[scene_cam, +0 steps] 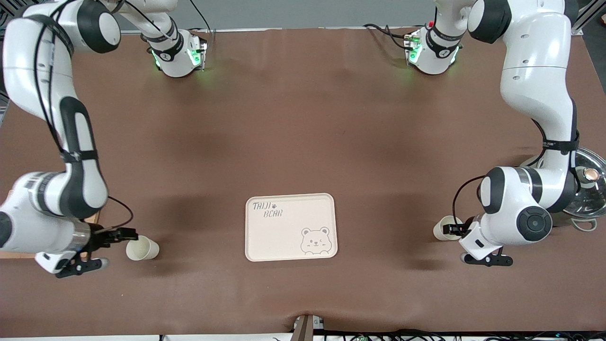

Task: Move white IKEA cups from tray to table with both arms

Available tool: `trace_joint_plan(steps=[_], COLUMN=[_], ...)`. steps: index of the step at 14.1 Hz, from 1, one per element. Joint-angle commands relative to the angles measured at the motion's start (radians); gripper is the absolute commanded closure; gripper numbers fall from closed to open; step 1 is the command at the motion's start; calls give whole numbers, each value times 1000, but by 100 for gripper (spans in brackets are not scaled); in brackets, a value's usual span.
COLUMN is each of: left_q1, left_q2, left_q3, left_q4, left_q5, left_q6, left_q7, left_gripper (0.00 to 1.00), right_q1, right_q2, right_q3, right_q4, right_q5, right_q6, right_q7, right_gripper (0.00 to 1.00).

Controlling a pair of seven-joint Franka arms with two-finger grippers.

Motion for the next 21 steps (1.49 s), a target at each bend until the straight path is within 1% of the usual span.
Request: trace_joint_plan(steps=[1, 2, 4, 5, 6, 7, 8, 10, 11, 13, 15, 16, 18, 19, 21], left_q1=[10, 10, 10, 10, 9, 10, 18, 35, 35, 33, 32, 35, 35, 35, 36], left_q2=[-19, -33, -67, -99, -122, -147, -168, -211, -233, -279, -329, -352, -387, -406, -453], left_q3=[-7, -7, -7, -7, -7, -6, -6, -6, -6, -7, -9, -11, -11, -11, -11], left_q4=[2, 4, 4, 2, 1, 1, 1, 1, 1, 1, 1, -1, -2, -2, -10], left_q5=[17, 16, 19, 19, 16, 14, 14, 19, 19, 11, 14, 16, 14, 11, 5], left_q6=[2, 2, 0, -9, -24, -56, -90, -139, -164, -236, -294, -320, -390, -408, -438], left_q7=[40, 53, 52, 49, 47, 46, 47, 46, 46, 38, 35, 43, 35, 34, 32], left_gripper=[0, 0, 0, 0, 0, 0, 0, 0, 0, 0, 0, 0, 0, 0, 0], right_q1=[-13, -11, -8, -5, -2, -1, -1, -4, -7, -1, 1, 1, 4, 4, -10], right_q2=[-176, -237, -317, -356, -397, -452, -524, -638, -693, -820, -923, -939, -932, -930, -924], right_q3=[9, 9, 11, 11, 12, 12, 12, 11, 11, 14, 17, 18, 18, 17, 12], right_q4=[-2, -8, -10, -14, -34, -83, -161, -279, -348, -518, -684, -720, -690, -668, -659], right_q5=[-5, -7, -7, -5, -5, -4, -4, -4, -4, -5, -5, -5, -5, -5, -7], right_q6=[-169, -223, -344, -391, -425, -435, -423, -392, -371, -276, -135, -95, -88, -94, -96], right_q7=[41, 64, 130, 160, 176, 182, 184, 188, 223, 294, 305, 305, 305, 305, 293], right_gripper=[0, 0, 0, 0, 0, 0, 0, 0, 0, 0, 0, 0, 0, 0, 0])
